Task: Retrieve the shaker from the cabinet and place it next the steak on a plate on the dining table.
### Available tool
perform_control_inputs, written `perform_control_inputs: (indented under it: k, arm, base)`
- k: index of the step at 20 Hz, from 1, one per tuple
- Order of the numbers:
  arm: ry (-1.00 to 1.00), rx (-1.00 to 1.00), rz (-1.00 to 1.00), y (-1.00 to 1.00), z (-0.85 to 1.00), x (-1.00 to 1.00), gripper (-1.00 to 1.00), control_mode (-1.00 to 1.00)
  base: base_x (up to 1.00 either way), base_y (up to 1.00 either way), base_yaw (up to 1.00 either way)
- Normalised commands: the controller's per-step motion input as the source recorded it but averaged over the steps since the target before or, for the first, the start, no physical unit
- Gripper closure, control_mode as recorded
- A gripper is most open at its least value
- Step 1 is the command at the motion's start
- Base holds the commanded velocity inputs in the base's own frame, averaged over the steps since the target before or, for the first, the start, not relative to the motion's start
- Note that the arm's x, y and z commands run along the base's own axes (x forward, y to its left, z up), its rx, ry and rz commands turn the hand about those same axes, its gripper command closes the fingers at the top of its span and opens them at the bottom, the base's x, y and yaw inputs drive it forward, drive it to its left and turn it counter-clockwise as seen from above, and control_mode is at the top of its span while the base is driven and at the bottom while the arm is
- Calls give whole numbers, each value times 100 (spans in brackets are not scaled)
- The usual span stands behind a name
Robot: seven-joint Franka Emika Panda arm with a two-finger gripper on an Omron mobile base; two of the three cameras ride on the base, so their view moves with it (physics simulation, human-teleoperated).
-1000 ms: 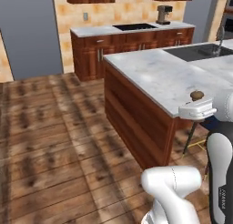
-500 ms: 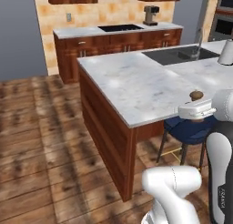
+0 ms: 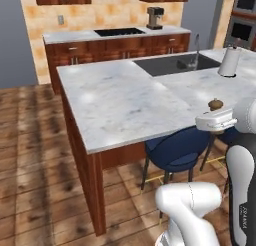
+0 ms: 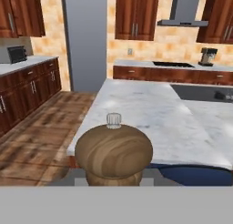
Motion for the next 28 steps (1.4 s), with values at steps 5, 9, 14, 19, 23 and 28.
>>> perform_control_inputs:
  k: [5,9,14,19,23,28]
  arm:
    - [0,0,0,0,0,0,100,100]
    - [0,0,0,0,0,0,100,100]
    - [0,0,0,0,0,0,100,100]
    - [0,0,0,0,0,0,100,100]
    - [0,0,0,0,0,0,100,100]
    - [0,0,0,0,0,0,100,100]
  base:
    - [-4,-100,32]
    - [-1,-100,12]
    - [0,-100,0]
    - [0,-100,0]
    - [0,-100,0]
    - [0,-100,0]
